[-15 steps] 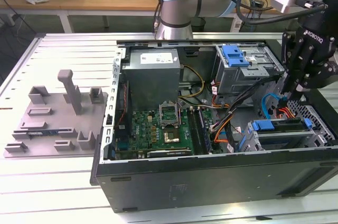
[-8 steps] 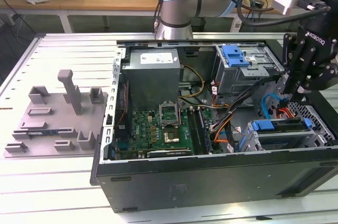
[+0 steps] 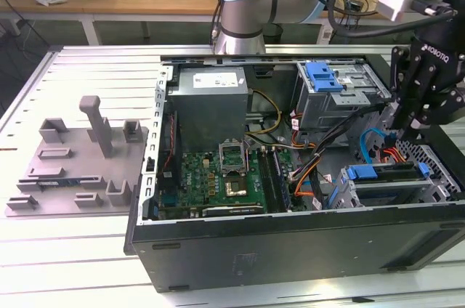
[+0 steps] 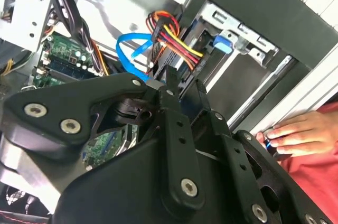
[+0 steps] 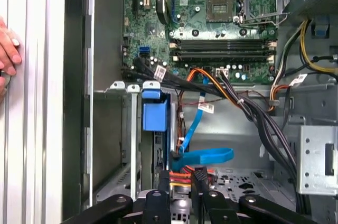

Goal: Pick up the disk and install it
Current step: 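Insert the second disk wire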

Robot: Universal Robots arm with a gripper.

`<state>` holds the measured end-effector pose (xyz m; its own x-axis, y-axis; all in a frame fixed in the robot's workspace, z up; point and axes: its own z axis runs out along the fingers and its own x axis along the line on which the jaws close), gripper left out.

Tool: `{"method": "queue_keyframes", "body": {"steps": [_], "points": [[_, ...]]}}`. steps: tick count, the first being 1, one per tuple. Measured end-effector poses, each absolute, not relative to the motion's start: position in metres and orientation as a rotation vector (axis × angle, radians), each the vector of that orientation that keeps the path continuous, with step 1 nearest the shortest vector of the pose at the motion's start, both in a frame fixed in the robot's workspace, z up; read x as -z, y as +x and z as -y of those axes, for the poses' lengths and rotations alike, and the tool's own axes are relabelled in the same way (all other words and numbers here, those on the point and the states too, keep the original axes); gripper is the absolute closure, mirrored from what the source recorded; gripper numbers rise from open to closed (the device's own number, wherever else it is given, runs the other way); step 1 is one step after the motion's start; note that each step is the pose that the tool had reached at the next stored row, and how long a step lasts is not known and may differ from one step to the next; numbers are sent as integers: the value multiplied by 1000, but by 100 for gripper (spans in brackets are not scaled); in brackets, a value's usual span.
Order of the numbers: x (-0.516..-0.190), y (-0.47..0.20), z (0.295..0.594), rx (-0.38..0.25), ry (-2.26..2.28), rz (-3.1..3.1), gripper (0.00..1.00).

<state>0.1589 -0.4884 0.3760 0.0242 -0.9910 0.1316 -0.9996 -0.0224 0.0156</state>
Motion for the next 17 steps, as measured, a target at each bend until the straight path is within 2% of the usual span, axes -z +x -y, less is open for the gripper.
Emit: {"method": "queue_keyframes", "body": {"steps": [17], "points": [[-372,149,495,-124,2157,2141,70]]}}
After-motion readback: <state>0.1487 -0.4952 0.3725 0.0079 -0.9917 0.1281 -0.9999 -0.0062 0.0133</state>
